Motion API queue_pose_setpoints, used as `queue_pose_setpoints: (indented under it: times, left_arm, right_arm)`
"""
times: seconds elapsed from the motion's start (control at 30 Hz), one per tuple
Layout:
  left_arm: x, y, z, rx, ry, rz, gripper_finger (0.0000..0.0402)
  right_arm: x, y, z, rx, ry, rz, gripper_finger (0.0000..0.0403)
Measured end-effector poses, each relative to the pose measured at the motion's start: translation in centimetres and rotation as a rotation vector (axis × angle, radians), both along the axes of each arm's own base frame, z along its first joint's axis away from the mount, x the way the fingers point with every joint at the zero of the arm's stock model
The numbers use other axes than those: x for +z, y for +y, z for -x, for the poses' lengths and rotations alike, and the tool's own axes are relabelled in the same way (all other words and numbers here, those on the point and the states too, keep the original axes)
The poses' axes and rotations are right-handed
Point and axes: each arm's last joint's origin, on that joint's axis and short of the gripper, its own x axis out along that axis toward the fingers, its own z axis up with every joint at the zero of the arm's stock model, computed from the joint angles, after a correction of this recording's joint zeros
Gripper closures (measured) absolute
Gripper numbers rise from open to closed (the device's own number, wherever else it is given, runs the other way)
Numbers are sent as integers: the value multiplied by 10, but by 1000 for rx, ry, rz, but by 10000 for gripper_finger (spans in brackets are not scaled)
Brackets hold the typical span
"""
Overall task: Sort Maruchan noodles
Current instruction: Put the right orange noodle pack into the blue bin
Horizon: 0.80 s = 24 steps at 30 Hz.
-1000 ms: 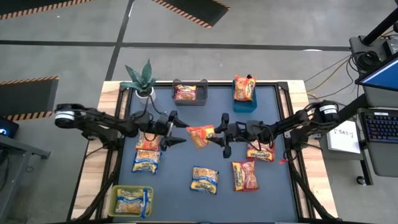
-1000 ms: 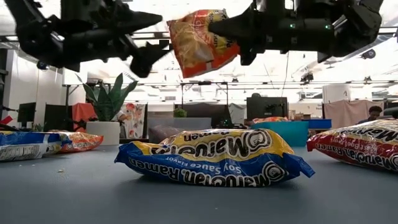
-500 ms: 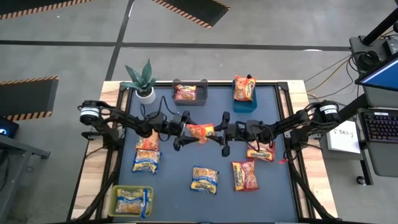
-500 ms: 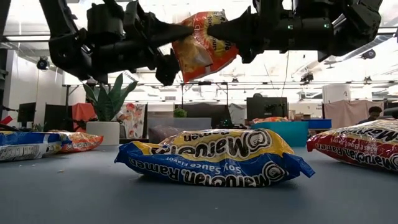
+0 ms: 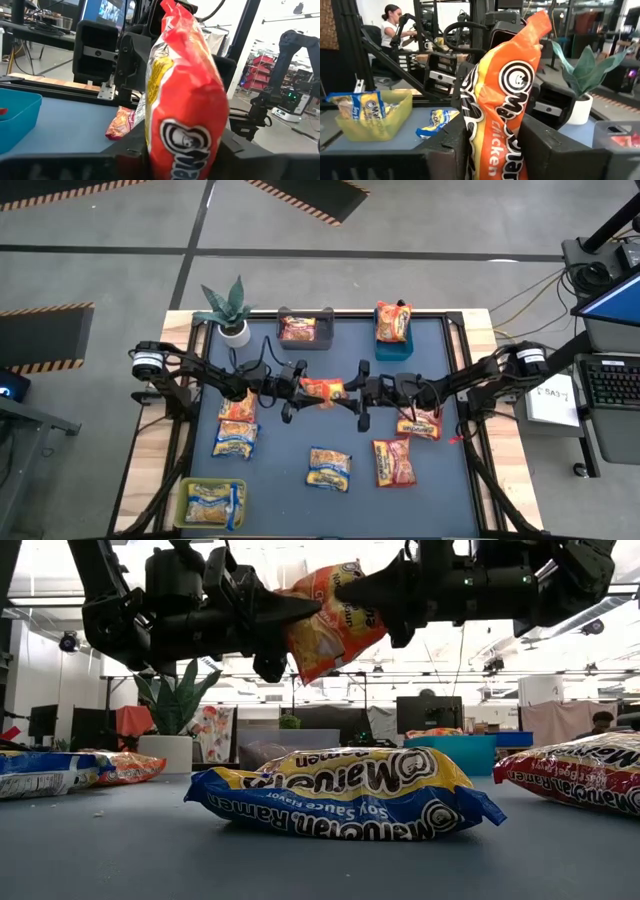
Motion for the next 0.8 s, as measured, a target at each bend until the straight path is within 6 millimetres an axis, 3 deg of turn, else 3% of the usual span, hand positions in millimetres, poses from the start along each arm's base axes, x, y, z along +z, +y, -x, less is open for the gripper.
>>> queue_pose_setpoints:
  times: [0.2,0.47,0.8]
  left_arm:
    - [-2,0,0,2,17,2,297]
    - [-19,2,-1,54,196,5,297]
    - [-14,4,-14,96,259,-40,299]
  right_arm:
    - [16,-2,7,-18,103,-41,229]
    - [62,-7,10,-52,442,-71,182]
    - [83,-17,-20,-70,792,-74,155]
